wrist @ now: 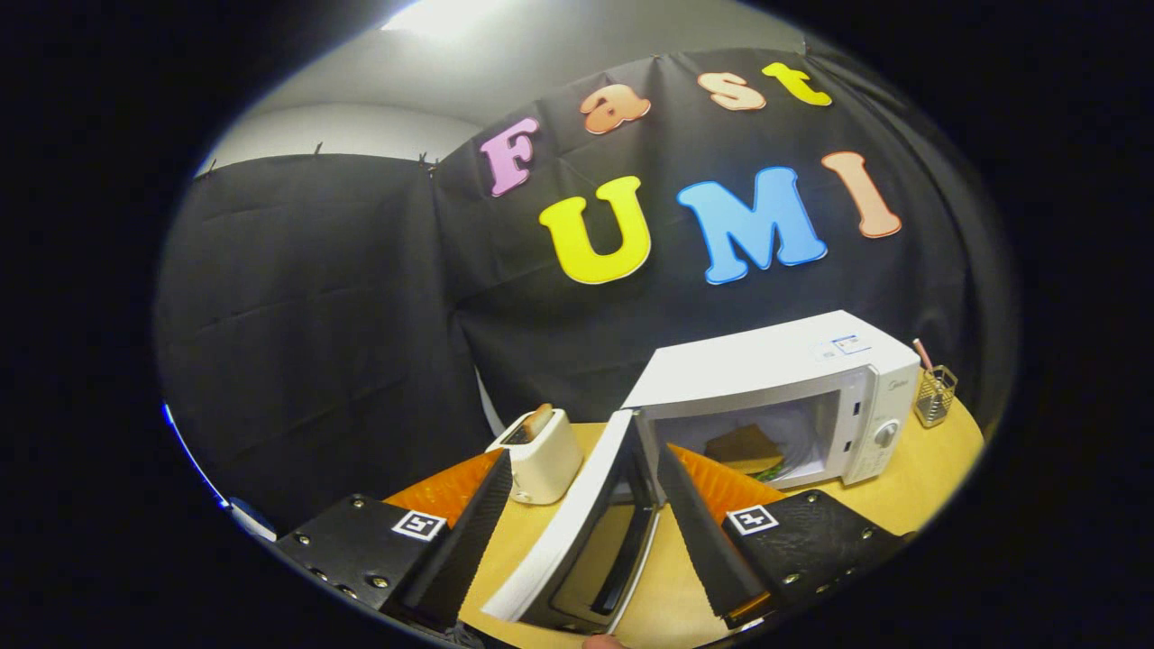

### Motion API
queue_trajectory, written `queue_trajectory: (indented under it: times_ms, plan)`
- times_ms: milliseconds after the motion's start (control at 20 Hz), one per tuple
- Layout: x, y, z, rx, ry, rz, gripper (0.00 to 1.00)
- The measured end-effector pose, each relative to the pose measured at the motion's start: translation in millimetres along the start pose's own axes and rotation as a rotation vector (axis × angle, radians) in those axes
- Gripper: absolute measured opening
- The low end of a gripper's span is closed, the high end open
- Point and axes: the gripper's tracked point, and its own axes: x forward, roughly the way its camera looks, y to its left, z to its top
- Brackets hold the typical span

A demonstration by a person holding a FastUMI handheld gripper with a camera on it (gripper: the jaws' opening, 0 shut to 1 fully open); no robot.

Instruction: Open the microwave, put the food inside, and close the microwave door.

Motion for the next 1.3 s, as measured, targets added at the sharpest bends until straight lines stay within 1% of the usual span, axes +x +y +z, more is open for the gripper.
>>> queue_trajectory:
  times_ms: [150, 300, 500, 700, 800, 950, 1200, 1300]
  plan:
    - [-6.2, 37.3, -4.8, -0.048, 0.007, 0.101, 0.98]
    - [-12.9, 76.8, -22.2, -0.080, 0.040, 0.215, 0.98]
    - [-23.4, 122.0, -54.6, -0.149, 0.095, 0.340, 0.97]
    - [-25.3, 158.7, -91.4, -0.176, 0.166, 0.443, 0.98]
    - [-27.4, 159.6, -114.6, -0.186, 0.208, 0.465, 0.98]
    - [-26.3, 159.2, -141.8, -0.197, 0.260, 0.470, 0.98]
    - [-22.8, 145.7, -193.2, -0.207, 0.349, 0.435, 0.98]
    - [-22.0, 138.9, -209.3, -0.212, 0.370, 0.407, 0.88]
